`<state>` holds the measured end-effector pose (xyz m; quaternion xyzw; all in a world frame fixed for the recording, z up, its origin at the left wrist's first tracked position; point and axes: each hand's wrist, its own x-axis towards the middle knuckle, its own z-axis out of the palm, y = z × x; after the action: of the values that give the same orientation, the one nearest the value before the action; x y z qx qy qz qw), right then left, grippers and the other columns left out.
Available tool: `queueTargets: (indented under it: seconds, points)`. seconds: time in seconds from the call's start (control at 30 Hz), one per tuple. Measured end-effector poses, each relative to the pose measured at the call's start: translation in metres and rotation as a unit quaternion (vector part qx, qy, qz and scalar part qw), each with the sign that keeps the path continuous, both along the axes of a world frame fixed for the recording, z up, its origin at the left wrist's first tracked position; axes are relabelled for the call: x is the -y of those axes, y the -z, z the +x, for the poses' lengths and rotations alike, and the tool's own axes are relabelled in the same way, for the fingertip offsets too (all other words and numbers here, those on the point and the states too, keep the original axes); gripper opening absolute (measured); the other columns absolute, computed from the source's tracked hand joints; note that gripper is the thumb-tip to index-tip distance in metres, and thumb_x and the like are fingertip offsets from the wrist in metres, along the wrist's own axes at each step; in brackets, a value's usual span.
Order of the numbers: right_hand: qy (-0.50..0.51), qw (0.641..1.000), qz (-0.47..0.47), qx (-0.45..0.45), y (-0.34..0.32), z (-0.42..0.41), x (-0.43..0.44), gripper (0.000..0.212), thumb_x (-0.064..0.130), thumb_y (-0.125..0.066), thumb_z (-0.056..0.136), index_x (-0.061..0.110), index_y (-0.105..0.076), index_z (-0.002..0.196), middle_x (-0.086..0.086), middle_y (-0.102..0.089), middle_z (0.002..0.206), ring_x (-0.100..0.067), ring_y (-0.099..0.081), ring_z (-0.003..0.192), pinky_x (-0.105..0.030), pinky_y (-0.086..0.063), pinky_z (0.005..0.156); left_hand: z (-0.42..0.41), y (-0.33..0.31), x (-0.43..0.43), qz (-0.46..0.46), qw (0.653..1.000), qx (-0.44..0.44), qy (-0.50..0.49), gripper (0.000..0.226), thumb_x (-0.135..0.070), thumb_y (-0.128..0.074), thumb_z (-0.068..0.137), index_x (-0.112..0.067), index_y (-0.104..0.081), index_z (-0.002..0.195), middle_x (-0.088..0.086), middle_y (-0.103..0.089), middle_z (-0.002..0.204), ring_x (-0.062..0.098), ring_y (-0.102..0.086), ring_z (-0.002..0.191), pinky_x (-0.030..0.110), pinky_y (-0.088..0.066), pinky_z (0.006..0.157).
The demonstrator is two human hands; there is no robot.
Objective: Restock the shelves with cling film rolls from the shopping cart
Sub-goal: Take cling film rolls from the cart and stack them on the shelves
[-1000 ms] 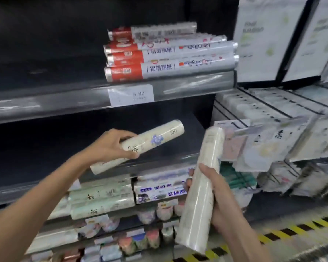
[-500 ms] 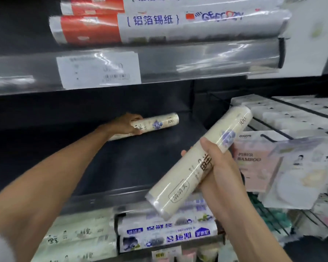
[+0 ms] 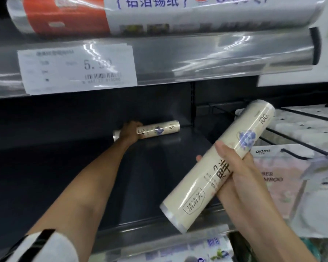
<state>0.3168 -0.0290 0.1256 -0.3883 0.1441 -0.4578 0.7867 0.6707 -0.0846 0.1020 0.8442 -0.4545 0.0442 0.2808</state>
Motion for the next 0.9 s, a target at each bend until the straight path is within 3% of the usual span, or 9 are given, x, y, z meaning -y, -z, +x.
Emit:
queueTargets:
  seconds: [0.27,0.4,0.53,0.9]
  points:
    - [0.024,1.0,0.012,0.015,0.008,0.005,0.01,0.055,0.023,-0.066,0.075,0.019,-0.048,0.127,-0.008,-0.062,0.111,-0.024,-0.072,0.087,-0.039,-0.054,0.079,0.017,0.006,0.019,-0.006,0.998,0.06,-0.024,0.049,-0.006,-0.064,0.087,-0.012,-0.052,0.134,0.014,-0.048,0.134,0.033,-0.045,0.122,0.036,-0.033,0.105]
    - [0.029,0.999,0.014,0.013,0.012,0.008,0.015,0.052,0.022,-0.065,0.076,0.02,-0.049,0.126,-0.007,-0.061,0.107,-0.024,-0.072,0.087,-0.04,-0.053,0.08,0.02,0.009,0.025,-0.043,0.998,0.033,-0.023,0.049,-0.01,-0.069,0.083,-0.009,-0.055,0.13,0.015,-0.053,0.13,0.032,-0.048,0.12,0.036,-0.036,0.103]
    - [0.027,0.999,0.015,0.012,0.016,0.012,0.017,0.056,0.023,-0.065,0.076,0.02,-0.047,0.129,-0.007,-0.06,0.103,-0.023,-0.072,0.086,-0.041,-0.054,0.079,0.026,0.01,0.025,-0.064,0.998,0.007,0.0,0.051,-0.009,-0.075,0.077,-0.006,-0.059,0.126,0.013,-0.057,0.127,0.027,-0.052,0.116,0.027,-0.035,0.098]
    - [0.03,0.999,0.031,0.023,0.019,0.022,0.015,0.051,0.023,-0.066,0.073,0.016,-0.051,0.121,-0.005,-0.064,0.093,-0.023,-0.072,0.083,-0.037,-0.053,0.073,0.031,0.015,0.029,-0.078,0.995,0.055,0.021,0.046,-0.004,-0.077,0.073,-0.003,-0.063,0.118,0.014,-0.06,0.121,0.029,-0.056,0.109,0.03,-0.039,0.094]
